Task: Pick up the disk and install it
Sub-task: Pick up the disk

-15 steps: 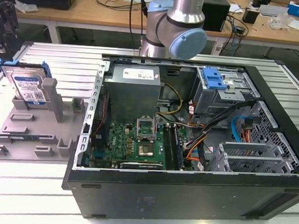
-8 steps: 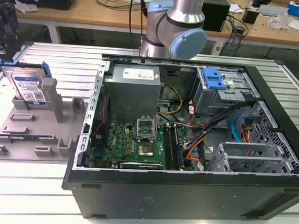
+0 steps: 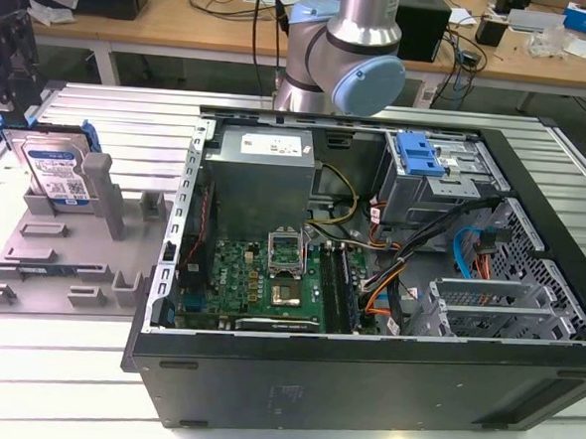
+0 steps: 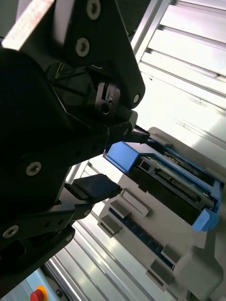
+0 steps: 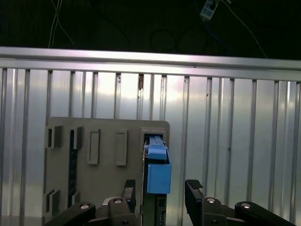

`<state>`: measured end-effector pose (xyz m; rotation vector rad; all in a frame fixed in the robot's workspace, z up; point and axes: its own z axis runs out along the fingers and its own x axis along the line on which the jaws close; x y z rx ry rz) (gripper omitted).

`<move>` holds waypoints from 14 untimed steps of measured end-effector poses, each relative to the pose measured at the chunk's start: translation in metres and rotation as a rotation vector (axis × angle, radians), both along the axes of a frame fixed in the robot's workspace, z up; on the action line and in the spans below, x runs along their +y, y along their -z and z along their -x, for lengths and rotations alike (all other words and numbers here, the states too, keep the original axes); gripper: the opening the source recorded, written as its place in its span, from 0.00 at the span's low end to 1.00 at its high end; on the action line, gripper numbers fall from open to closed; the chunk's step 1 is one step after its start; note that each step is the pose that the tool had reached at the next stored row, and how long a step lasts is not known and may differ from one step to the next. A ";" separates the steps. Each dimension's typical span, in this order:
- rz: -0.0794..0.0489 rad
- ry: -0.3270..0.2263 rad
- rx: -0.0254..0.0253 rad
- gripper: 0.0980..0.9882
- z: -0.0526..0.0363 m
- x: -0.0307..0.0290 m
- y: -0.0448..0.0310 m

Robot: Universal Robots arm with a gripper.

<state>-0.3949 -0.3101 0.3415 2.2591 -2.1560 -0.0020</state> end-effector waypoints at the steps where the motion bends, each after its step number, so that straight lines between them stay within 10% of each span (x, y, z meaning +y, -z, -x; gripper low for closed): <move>1: 0.000 0.000 -0.0001 0.50 0.0000 -0.0001 0.0006; 14: 0.000 0.000 0.0000 0.50 0.0000 -0.0018 0.0083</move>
